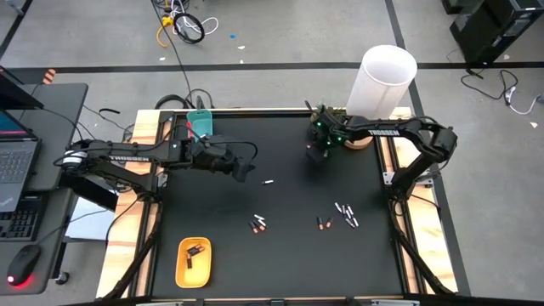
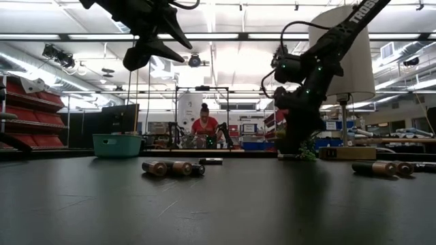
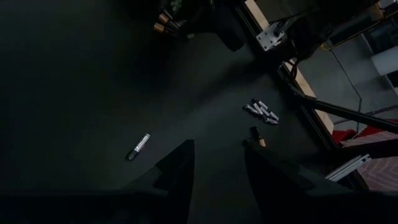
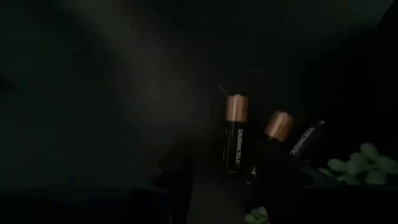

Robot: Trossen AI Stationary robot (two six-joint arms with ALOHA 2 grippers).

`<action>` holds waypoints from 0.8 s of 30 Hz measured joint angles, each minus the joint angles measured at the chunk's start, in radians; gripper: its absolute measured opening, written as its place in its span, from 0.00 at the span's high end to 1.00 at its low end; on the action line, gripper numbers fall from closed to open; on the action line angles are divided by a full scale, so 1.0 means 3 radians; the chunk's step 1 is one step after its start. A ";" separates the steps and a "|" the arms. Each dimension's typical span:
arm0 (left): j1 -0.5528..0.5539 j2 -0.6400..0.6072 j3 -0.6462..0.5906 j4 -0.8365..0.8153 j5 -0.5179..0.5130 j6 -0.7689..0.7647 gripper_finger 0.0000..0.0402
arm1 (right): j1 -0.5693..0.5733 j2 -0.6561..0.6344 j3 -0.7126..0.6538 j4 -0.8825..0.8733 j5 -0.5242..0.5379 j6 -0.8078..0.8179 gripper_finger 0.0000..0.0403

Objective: Sort batteries
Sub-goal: Put the black battery into the yellow bin

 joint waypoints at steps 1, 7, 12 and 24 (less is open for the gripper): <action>0.0000 0.0000 0.0000 -0.0001 0.0000 0.0000 0.61 | 0.0011 0.0000 0.0014 -0.0018 0.0045 0.0003 0.61; 0.0000 0.0000 -0.0001 -0.0011 -0.0001 0.0007 0.61 | 0.0108 0.0000 0.0223 -0.0287 0.0284 -0.0004 0.64; 0.0000 0.0000 -0.0001 0.0000 -0.0002 -0.0019 0.61 | 0.0174 0.0055 0.0360 -0.0355 0.0399 0.0087 0.65; -0.0001 0.0000 -0.0001 0.0005 0.0044 -0.0126 0.61 | 0.0317 0.0539 0.0720 -0.0632 0.0516 0.0030 0.65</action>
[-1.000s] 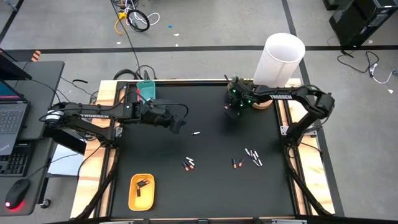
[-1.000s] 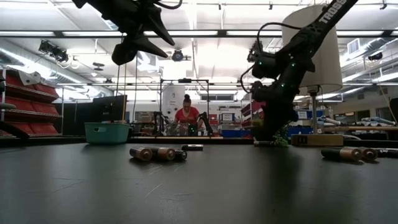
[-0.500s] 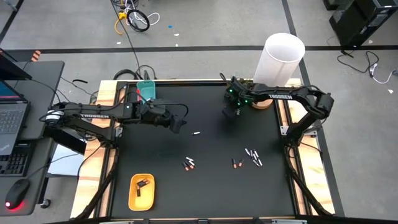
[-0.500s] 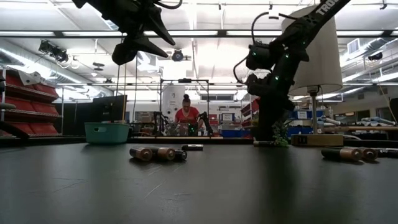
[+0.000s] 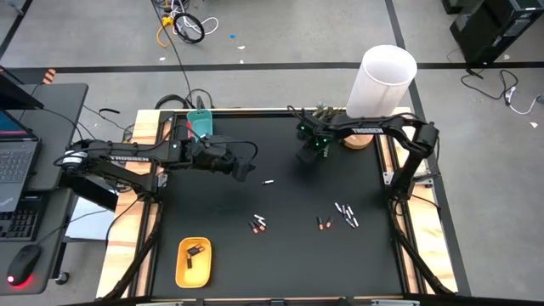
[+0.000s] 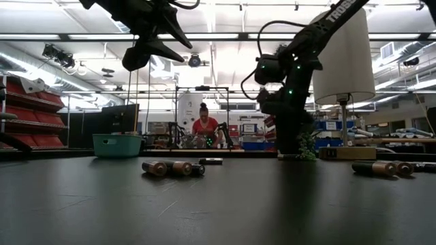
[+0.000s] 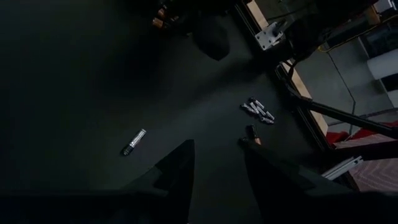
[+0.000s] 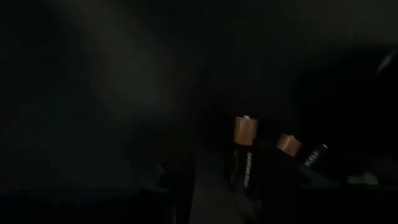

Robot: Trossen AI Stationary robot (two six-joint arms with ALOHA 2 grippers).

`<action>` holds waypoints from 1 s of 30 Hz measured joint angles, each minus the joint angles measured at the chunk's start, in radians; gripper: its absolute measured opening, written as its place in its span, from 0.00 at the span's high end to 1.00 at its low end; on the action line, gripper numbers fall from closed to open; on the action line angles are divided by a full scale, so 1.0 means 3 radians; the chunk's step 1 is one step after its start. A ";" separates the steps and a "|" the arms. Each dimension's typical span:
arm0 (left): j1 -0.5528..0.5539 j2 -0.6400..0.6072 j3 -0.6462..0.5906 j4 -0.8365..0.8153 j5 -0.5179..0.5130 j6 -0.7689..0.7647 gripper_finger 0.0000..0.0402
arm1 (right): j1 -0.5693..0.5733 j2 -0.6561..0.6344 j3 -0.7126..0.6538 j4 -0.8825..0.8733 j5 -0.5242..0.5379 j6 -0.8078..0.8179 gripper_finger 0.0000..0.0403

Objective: Sort batteries
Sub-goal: Put the black battery into the yellow bin

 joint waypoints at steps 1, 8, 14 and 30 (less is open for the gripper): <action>0.0001 0.0000 0.0000 -0.0002 0.0002 -0.0001 0.61 | 0.0002 0.0012 0.0001 -0.0002 0.0000 -0.0010 0.65; 0.0000 0.0000 0.0000 -0.0003 0.0011 -0.0005 0.61 | -0.0001 0.0056 -0.0004 -0.0075 0.0005 -0.0113 0.64; 0.0001 0.0000 0.0000 -0.0002 0.0012 0.0008 0.61 | -0.0045 0.0056 -0.0004 -0.0010 0.0004 -0.0207 0.64; 0.0000 0.0000 0.0000 0.0000 0.0018 0.0007 0.61 | -0.0048 0.0443 0.0024 0.0015 -0.0045 -0.0421 0.74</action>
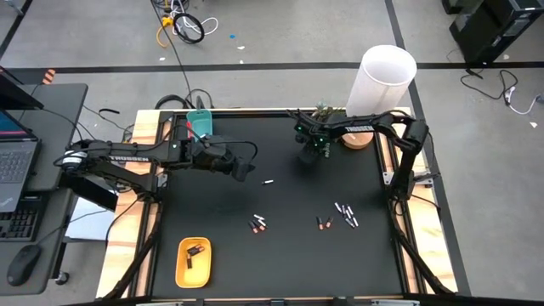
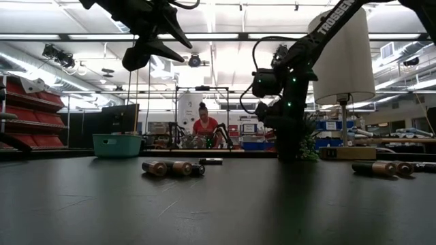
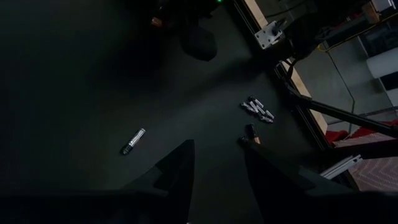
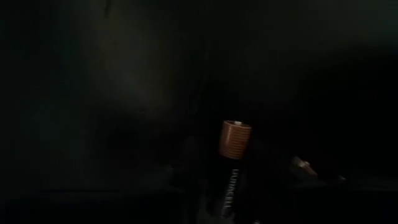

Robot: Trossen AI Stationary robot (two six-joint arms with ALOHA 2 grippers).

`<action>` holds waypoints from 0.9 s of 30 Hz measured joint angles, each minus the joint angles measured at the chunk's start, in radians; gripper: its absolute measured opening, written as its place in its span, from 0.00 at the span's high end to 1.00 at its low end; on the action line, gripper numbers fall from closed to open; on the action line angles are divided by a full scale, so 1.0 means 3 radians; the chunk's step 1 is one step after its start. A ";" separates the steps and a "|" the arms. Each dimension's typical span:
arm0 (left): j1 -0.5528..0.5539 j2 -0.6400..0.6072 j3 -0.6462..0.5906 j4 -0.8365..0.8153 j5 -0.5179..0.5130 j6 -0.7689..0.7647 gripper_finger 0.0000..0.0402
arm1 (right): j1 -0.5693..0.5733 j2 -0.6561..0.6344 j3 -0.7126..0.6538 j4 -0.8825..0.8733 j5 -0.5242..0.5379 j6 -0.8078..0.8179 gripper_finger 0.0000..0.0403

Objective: Sort batteries
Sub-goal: Put the black battery into the yellow bin

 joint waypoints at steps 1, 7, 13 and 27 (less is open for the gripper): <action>0.0001 0.0000 0.0000 -0.0001 0.0000 -0.0001 0.61 | 0.0013 0.0002 0.0000 0.0000 0.0027 -0.0038 0.78; 0.0001 0.0000 0.0000 -0.0002 0.0000 -0.0004 0.61 | 0.0059 0.0004 -0.0002 0.0000 0.0048 -0.0239 0.94; 0.0001 0.0000 0.0000 0.0000 0.0000 0.0014 0.61 | 0.0066 -0.0065 -0.0031 0.0034 -0.0059 -0.0293 0.94; 0.0001 0.0001 -0.0001 0.0000 -0.0025 -0.0054 0.61 | 0.0093 -0.0324 -0.0044 0.0411 -0.0676 -0.0120 0.99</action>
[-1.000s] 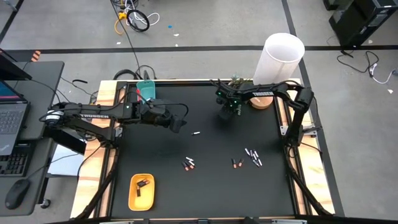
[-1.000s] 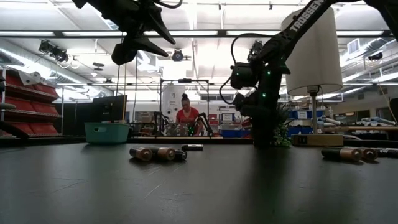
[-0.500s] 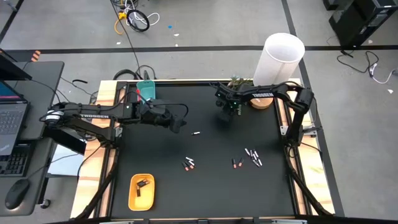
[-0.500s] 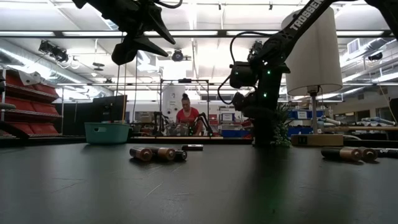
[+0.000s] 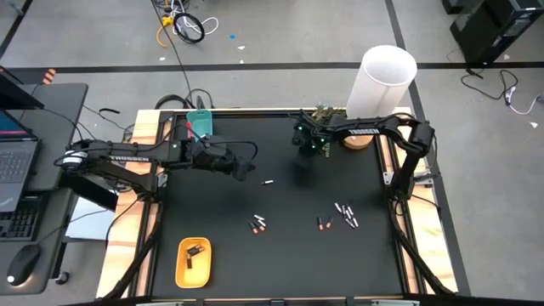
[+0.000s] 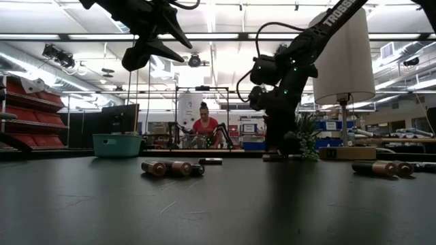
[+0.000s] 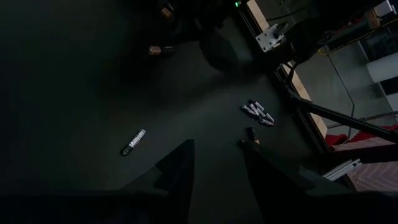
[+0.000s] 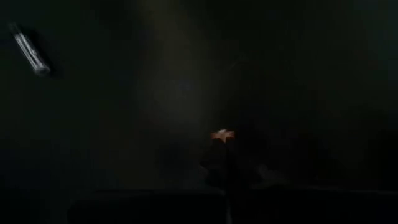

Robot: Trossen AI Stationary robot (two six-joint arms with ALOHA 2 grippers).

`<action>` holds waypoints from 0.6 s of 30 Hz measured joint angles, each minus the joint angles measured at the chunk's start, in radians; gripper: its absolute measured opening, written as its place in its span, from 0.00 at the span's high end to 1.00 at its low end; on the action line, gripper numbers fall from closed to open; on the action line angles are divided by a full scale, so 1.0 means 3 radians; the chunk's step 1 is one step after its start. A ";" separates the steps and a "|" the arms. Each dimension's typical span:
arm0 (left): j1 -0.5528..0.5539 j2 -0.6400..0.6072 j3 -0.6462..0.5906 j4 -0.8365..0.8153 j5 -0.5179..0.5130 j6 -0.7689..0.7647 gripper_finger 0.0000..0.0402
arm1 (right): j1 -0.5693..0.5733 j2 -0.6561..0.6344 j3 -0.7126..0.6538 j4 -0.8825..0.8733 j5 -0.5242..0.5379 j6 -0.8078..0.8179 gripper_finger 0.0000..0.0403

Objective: Sort batteries
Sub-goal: Put the black battery into the yellow bin

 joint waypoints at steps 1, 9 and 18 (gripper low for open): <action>-0.0001 0.0000 0.0000 -0.0001 -0.0008 0.0000 0.61 | 0.0005 0.0004 -0.0001 -0.0011 -0.0004 -0.0002 0.99; 0.0000 0.0000 0.0000 -0.0002 -0.0023 -0.0002 0.61 | 0.0029 -0.0026 0.0003 -0.0003 -0.0008 -0.0042 0.98; -0.0001 0.0000 0.0000 -0.0003 -0.0023 -0.0002 0.61 | -0.0046 -0.0026 0.0007 0.0010 0.0169 -0.0174 0.70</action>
